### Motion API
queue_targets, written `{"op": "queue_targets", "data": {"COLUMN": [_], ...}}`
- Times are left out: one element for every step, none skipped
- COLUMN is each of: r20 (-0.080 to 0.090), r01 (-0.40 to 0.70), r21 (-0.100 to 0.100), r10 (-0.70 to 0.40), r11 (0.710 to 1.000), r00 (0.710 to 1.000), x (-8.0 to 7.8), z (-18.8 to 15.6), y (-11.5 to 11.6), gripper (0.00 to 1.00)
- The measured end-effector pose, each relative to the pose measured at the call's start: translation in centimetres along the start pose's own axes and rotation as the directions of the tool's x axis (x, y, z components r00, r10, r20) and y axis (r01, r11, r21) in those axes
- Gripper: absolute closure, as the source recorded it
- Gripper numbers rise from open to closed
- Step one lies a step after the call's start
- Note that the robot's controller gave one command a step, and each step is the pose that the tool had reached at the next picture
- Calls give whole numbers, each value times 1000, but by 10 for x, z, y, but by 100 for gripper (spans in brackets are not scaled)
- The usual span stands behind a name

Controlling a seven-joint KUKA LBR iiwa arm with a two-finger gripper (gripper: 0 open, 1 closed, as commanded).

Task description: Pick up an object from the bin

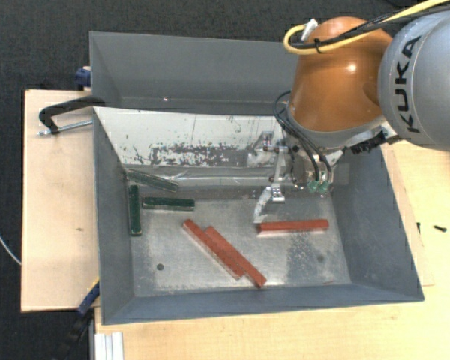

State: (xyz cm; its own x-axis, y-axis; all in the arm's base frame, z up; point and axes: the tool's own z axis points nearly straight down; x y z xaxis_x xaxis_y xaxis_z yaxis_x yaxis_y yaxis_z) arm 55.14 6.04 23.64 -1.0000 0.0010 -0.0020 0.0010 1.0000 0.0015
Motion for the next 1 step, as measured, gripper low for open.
{"op": "queue_targets", "data": {"r20": [0], "r01": [0], "r21": [0], "r10": [0], "r11": [1000], "r00": [1000], "x": [0], "z": [0], "y": [0], "gripper": [0]}}
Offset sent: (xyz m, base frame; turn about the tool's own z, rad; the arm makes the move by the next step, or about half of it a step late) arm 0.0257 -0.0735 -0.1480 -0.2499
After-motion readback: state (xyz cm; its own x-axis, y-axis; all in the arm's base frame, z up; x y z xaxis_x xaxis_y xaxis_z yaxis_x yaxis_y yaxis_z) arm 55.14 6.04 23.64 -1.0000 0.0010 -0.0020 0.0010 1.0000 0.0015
